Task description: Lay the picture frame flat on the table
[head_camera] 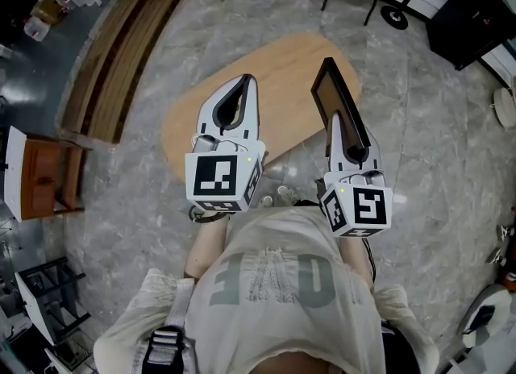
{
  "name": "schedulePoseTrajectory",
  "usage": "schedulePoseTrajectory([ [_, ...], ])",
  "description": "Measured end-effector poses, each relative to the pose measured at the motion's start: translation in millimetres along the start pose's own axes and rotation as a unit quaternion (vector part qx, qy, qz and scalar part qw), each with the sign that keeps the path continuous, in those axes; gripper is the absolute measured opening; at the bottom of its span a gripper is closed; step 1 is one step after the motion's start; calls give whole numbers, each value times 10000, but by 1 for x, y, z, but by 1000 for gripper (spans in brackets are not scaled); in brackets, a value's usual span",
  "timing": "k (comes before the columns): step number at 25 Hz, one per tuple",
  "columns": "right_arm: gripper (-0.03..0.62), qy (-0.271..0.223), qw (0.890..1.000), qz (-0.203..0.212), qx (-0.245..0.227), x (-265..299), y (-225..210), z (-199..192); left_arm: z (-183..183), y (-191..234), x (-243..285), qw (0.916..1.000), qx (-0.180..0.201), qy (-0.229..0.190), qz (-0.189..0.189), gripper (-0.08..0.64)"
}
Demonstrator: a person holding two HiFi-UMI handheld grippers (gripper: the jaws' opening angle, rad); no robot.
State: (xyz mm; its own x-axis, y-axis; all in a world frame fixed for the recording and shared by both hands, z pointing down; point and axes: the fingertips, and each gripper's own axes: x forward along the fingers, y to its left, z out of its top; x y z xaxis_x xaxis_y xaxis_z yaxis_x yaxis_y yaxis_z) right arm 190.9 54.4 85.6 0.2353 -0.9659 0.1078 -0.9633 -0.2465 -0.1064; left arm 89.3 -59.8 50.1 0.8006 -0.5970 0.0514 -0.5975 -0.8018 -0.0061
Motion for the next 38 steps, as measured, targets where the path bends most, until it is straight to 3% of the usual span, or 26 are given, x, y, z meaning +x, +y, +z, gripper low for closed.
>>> schedulePoseTrajectory([
  [11, 17, 117, 9990, 341, -264, 41, -6, -8, -23, 19, 20, 9993, 192, 160, 263, 9],
  [17, 17, 315, 9906, 865, -1012, 94, 5, -8, -46, 48, 46, 9983, 82, 268, 517, 9],
  [22, 17, 292, 9731, 1411, -1798, 127, 27, -30, -86, 76, 59, 9965, 23, 295, 780, 9],
  [24, 16, 425, 9560, 1552, -2451, 139, 32, -50, -103, 84, 59, 9954, -100, 240, 921, 9],
  [27, 15, 906, 9155, 1541, -3604, 158, 38, -95, -136, 98, 58, 9932, -206, 328, 1101, 9],
  [31, 16, 786, 8827, 1595, -4351, 182, 54, -150, -180, 110, 55, 9904, -390, 472, 1241, 9],
  [38, 17, 726, 8056, 1955, -5545, 201, 83, -264, -256, 125, 34, 9836, -667, 779, 1482, 9],
])
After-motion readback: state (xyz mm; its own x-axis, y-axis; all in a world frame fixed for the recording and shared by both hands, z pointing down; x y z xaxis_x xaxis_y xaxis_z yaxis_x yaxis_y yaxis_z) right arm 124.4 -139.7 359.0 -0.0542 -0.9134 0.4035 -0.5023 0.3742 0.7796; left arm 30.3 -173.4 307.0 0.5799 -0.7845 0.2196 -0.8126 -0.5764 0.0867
